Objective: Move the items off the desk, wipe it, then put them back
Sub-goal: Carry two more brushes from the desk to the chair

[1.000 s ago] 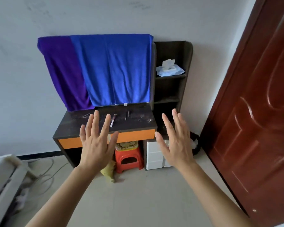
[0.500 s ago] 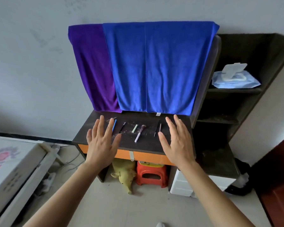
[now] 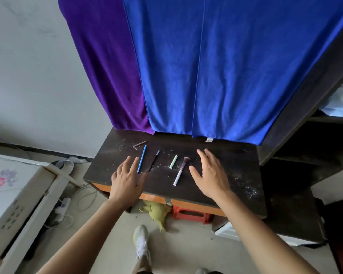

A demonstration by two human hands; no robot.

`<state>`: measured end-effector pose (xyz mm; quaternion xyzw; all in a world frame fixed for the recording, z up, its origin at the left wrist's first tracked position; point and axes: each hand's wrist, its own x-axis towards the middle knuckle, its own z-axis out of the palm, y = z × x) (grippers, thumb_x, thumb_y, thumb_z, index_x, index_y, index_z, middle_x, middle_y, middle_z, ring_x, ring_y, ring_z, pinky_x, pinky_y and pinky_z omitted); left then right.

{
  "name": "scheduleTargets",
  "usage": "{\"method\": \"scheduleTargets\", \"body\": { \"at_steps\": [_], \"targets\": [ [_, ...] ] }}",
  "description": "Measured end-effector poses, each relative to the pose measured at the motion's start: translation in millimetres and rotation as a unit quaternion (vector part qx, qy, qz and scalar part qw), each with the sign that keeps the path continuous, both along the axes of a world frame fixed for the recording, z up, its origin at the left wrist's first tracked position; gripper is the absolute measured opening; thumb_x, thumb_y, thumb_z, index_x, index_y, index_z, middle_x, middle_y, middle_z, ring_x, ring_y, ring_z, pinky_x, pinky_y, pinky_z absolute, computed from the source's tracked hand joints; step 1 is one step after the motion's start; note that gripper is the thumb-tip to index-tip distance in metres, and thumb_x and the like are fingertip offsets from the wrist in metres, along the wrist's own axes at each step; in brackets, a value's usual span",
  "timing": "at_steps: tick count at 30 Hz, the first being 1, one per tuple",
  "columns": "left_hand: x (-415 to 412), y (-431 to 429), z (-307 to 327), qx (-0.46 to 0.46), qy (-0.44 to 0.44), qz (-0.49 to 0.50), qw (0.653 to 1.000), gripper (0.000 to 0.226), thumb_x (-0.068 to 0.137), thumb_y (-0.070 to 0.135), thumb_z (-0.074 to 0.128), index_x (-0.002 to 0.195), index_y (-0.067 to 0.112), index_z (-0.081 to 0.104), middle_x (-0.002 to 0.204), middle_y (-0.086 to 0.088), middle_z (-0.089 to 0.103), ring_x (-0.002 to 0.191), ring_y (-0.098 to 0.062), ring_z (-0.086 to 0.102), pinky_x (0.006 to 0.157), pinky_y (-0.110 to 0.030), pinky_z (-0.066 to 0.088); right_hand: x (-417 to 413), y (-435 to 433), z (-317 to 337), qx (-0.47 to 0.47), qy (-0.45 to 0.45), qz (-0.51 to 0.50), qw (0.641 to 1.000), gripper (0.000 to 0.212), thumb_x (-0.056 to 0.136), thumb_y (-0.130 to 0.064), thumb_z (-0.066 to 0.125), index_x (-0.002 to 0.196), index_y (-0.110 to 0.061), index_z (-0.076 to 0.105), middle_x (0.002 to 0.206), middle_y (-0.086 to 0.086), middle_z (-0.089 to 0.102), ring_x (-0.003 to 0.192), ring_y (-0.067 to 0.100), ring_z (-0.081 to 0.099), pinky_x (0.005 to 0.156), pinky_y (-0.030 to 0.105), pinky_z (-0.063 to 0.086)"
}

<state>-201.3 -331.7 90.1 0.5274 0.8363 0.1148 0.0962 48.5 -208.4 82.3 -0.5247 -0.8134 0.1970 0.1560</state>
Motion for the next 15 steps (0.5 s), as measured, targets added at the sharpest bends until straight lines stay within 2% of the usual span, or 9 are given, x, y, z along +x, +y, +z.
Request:
{"method": "scheduleTargets", "body": {
  "at_steps": [4,8,15],
  "targets": [
    [-45.0,43.9,-32.4,-0.054,-0.028,-0.032,0.998,0.068,0.098,0.056,0.039,0.155,0.026,0.021,0.162,-0.006,0.02,0.147,-0.028,0.02,0.113,-0.048,0.026,-32.4,25.0,-27.2,-0.087,-0.045,-0.059,0.993,0.07,0.097,-0.051,0.052,0.156,-0.021,0.029,0.162,0.009,0.029,0.149,0.026,0.027,0.116,0.039,0.031],
    [-89.1,81.1,-58.4,-0.112,-0.075,-0.051,0.99,0.07,0.096,0.054,0.045,0.154,0.023,0.022,0.161,-0.006,0.022,0.144,-0.03,0.025,0.112,-0.048,0.031,-64.1,41.5,-40.9,-0.188,-0.072,-0.145,0.969,0.071,0.096,-0.051,0.054,0.156,-0.021,0.029,0.158,0.007,0.034,0.143,0.027,0.038,0.11,0.039,0.038],
    [-127.4,129.3,-108.7,-0.209,-0.096,-0.047,0.972,0.065,0.09,0.054,0.052,0.14,0.014,0.037,0.138,-0.014,0.046,0.13,-0.034,0.041,0.103,-0.046,0.038,-98.8,56.5,-68.7,-0.3,-0.071,-0.247,0.919,0.074,0.094,-0.055,0.055,0.155,-0.019,0.032,0.155,0.012,0.04,0.141,0.028,0.043,0.112,0.039,0.039]
  ]
}}
